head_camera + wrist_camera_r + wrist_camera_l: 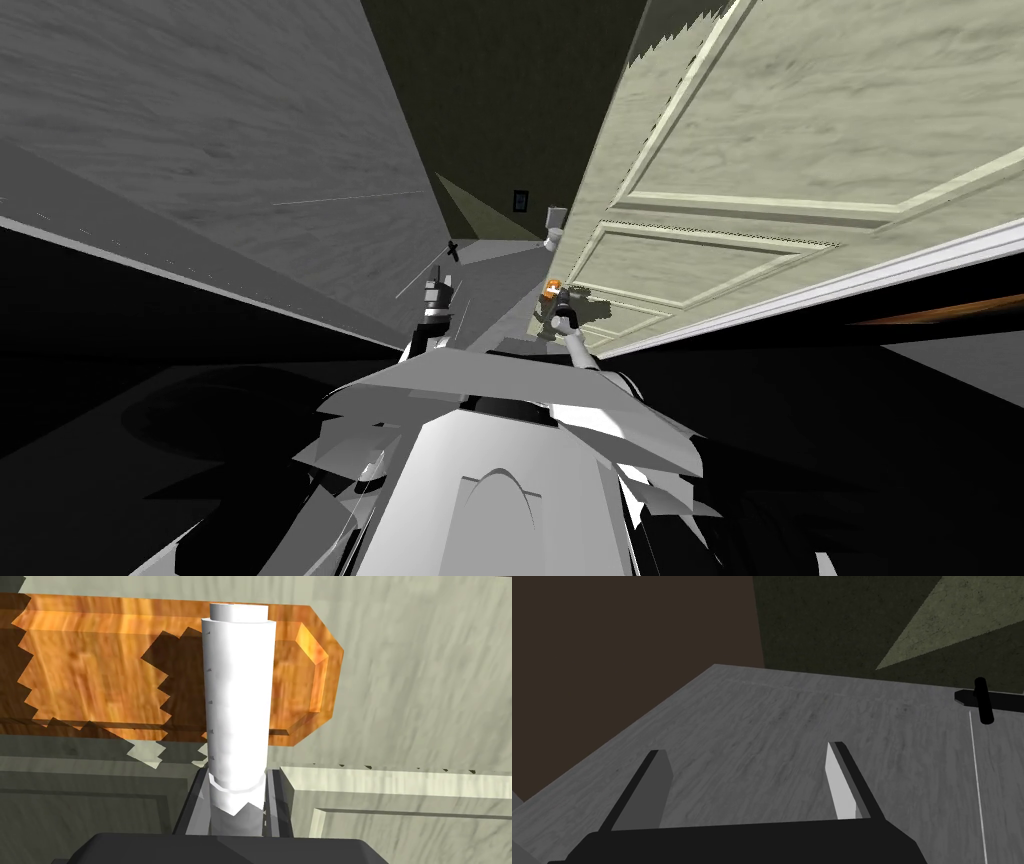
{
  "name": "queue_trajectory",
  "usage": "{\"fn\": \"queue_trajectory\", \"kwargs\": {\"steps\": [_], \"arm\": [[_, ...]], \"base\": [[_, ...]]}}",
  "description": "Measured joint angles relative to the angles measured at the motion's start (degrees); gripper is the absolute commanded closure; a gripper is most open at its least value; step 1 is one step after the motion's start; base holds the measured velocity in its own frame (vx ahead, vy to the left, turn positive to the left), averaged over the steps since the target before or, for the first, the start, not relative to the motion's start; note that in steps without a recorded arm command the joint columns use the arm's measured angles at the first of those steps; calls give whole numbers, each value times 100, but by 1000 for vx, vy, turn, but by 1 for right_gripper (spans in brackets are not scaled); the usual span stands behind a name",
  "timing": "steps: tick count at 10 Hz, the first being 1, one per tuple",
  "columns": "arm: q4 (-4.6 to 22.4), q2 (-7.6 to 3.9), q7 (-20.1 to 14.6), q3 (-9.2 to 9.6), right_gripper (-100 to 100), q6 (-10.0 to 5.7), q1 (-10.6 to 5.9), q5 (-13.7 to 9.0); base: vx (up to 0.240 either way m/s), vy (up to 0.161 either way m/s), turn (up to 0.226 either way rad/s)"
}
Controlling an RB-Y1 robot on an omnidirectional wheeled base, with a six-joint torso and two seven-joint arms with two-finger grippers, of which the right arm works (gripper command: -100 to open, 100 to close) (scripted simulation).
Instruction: Push the door open
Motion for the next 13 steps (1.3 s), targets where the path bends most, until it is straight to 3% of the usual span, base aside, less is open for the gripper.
{"fn": "queue_trajectory", "kwargs": {"steps": [2,5,7,9,13], "arm": [[299,-85,-86,-34,100,-114,-168,-5],[473,-120,-94,-186,100,-204,-235,-7],[503,-148,-72,-313,100,-191,-247,-18],[365,-119,38,-499,100,-129,-152,-28],[406,-214,75,-740,100,-130,-188,-51]], "base": [[146,76,-44],[124,80,-56],[146,96,-62],[197,88,-68],[151,77,-57]]}}
